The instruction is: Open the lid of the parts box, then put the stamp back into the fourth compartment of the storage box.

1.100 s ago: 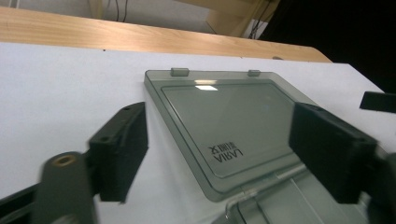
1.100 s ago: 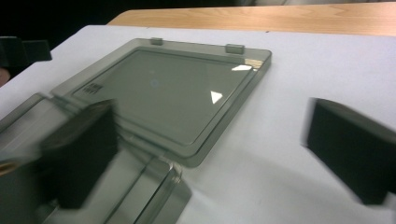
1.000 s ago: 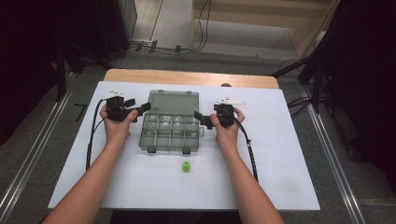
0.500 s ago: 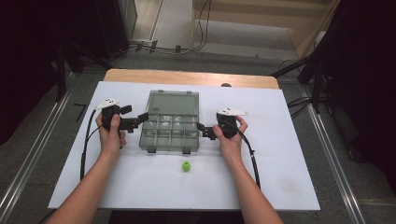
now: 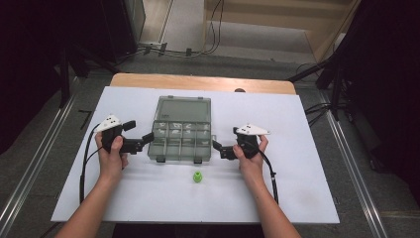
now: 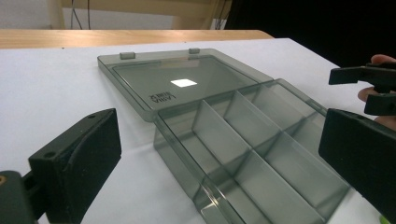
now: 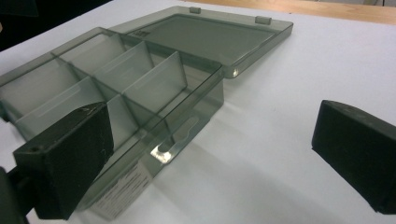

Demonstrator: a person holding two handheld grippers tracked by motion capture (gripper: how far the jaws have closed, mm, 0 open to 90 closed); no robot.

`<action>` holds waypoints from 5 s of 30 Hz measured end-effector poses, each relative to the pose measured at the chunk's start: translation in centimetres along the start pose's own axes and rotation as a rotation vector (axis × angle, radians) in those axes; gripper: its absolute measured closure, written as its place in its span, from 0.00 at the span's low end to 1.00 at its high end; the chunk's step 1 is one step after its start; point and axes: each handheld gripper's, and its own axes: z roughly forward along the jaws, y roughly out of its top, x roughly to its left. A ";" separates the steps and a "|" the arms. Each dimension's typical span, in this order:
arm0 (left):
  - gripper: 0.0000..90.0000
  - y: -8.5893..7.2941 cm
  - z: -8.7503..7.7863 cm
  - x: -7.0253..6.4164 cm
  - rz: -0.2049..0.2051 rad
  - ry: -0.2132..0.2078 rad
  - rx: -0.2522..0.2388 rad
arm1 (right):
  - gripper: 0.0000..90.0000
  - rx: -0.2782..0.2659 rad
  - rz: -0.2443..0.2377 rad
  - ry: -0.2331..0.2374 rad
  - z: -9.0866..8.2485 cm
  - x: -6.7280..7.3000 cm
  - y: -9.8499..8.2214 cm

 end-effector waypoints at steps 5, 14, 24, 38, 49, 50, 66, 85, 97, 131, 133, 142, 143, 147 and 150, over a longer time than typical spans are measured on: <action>0.00 -0.7 -1.2 -0.6 0.026 0.010 0.006 | 0.00 0.000 0.001 0.007 -1.0 0.3 -0.6; 0.00 -1.8 -3.3 -1.4 0.036 0.014 -0.010 | 0.00 -0.016 -0.013 -0.001 -2.8 0.8 -1.2; 0.00 -2.8 -5.6 -1.9 0.036 0.026 -0.028 | 0.00 -0.025 0.001 0.003 -4.5 1.4 -2.1; 0.00 -4.4 -9.0 -2.1 0.048 0.040 -0.036 | 0.00 -0.027 -0.014 0.011 -5.8 2.6 -2.1; 0.00 -5.2 -11.3 -2.4 0.048 0.038 -0.063 | 0.00 -0.008 -0.026 0.029 -5.9 2.7 -2.2; 0.00 -5.2 -11.4 -2.2 0.049 0.043 -0.065 | 0.00 -0.006 -0.028 0.033 -6.0 2.7 -2.1; 0.00 -6.8 -12.8 -1.5 0.044 0.075 -0.071 | 0.00 0.012 -0.069 0.080 -5.8 4.6 -0.9; 0.00 -7.2 -12.1 -1.7 0.064 0.038 -0.064 | 0.00 0.098 -0.129 0.154 -4.2 7.4 -0.8; 0.00 -7.3 -12.0 -1.6 0.060 0.027 -0.067 | 0.19 0.164 -0.143 0.195 -3.3 8.6 -1.2; 0.00 -7.3 -11.8 -1.7 0.076 0.020 -0.050 | 0.74 0.268 -0.219 0.203 -0.5 10.4 -2.4; 0.00 -7.4 -11.8 -1.7 0.074 0.019 -0.051 | 0.74 0.265 -0.221 0.203 -0.5 10.5 -2.5; 0.00 -7.4 -11.7 -1.8 0.085 0.017 -0.045 | 0.79 0.245 -0.242 0.203 -0.7 10.6 -2.6; 0.00 -7.4 -11.7 -1.8 0.085 0.017 -0.045 | 0.79 0.245 -0.241 0.207 -0.7 10.6 -2.6; 0.00 -7.4 -11.8 -1.7 0.084 0.016 -0.046 | 0.79 0.235 -0.241 0.211 -0.9 10.5 -2.4; 0.00 -7.4 -11.7 -1.7 0.085 0.016 -0.045 | 0.79 0.234 -0.240 0.210 -1.1 10.5 -2.3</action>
